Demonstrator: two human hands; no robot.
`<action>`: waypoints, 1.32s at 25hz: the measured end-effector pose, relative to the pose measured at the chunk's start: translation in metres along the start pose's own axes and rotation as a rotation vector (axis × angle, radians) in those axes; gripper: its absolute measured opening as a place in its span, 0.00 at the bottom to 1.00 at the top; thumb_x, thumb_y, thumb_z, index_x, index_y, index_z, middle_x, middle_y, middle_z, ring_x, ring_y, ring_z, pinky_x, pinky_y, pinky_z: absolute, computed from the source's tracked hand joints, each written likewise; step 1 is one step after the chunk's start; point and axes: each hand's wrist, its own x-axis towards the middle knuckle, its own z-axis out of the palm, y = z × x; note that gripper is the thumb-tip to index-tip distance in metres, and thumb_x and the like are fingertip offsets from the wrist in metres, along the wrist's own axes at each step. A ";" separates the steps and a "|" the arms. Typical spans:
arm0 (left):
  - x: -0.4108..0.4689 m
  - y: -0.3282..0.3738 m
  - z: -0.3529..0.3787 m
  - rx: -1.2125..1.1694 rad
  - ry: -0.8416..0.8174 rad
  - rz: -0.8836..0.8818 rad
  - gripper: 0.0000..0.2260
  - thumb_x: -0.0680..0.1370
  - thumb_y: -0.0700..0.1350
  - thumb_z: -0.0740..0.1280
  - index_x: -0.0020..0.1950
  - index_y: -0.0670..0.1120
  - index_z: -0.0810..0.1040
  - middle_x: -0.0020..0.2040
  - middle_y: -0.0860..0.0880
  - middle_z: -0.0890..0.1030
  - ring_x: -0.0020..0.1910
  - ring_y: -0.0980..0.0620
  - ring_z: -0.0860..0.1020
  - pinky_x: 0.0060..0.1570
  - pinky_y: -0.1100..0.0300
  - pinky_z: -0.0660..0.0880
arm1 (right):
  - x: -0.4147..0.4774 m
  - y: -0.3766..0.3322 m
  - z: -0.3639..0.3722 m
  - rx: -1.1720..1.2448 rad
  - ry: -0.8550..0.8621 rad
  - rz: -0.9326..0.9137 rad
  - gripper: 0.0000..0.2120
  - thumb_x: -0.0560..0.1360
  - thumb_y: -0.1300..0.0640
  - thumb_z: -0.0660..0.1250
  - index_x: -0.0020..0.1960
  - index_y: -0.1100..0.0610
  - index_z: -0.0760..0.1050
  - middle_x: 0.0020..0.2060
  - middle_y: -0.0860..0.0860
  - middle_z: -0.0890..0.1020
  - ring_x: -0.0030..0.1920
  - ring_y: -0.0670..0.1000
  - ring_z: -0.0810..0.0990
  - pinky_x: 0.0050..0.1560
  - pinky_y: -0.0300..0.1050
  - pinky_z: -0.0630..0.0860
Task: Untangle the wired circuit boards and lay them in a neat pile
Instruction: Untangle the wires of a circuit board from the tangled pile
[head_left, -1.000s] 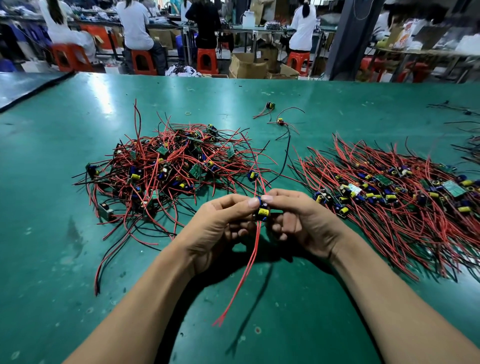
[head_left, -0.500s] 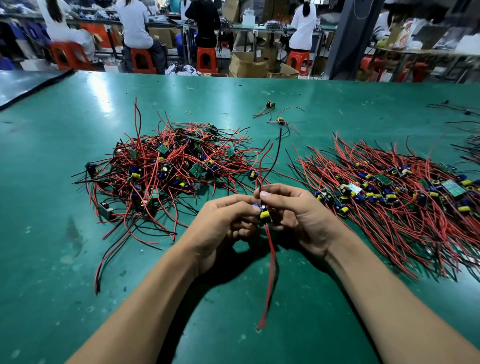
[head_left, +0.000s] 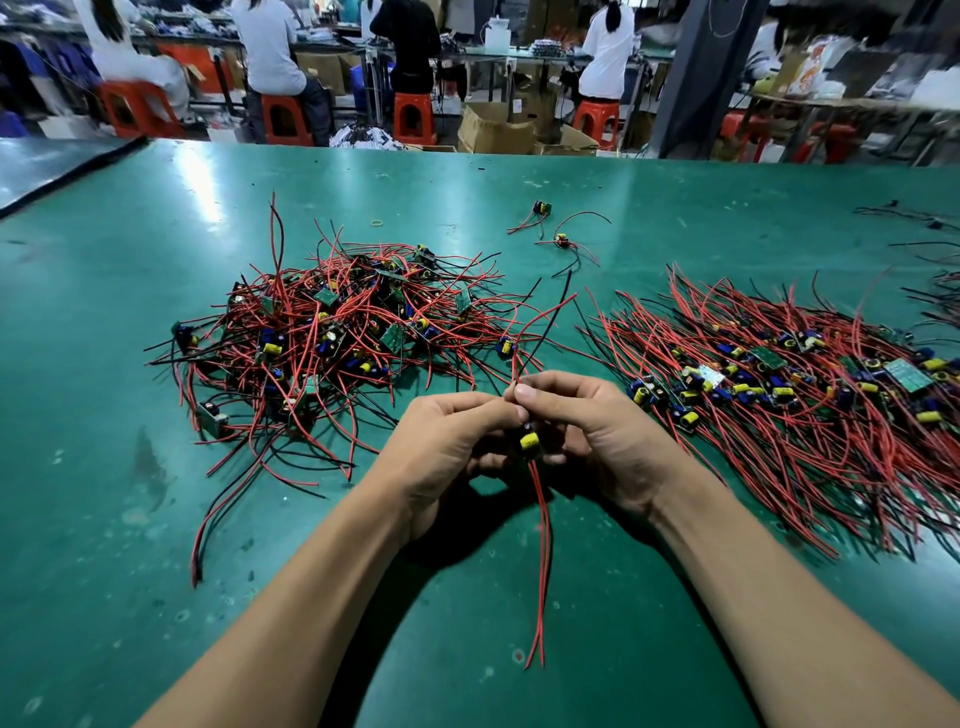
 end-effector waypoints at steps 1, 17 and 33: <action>0.000 -0.001 0.002 0.032 0.007 0.001 0.05 0.75 0.34 0.69 0.40 0.37 0.82 0.35 0.43 0.82 0.29 0.52 0.80 0.27 0.66 0.73 | 0.000 0.001 0.001 -0.007 0.002 -0.005 0.08 0.68 0.54 0.76 0.46 0.55 0.84 0.39 0.53 0.83 0.34 0.48 0.77 0.28 0.37 0.69; -0.004 -0.003 0.005 0.095 -0.058 -0.041 0.06 0.77 0.37 0.68 0.42 0.38 0.84 0.33 0.44 0.78 0.33 0.48 0.72 0.36 0.58 0.68 | 0.002 0.002 -0.009 -0.057 -0.001 -0.054 0.15 0.61 0.48 0.82 0.41 0.53 0.83 0.39 0.56 0.79 0.41 0.55 0.69 0.43 0.53 0.65; -0.005 -0.002 0.006 0.036 0.075 -0.022 0.06 0.76 0.37 0.68 0.43 0.36 0.84 0.36 0.41 0.82 0.32 0.49 0.79 0.35 0.59 0.78 | 0.003 0.002 -0.007 -0.052 -0.023 -0.014 0.10 0.67 0.52 0.79 0.45 0.54 0.83 0.39 0.53 0.82 0.34 0.49 0.76 0.31 0.39 0.68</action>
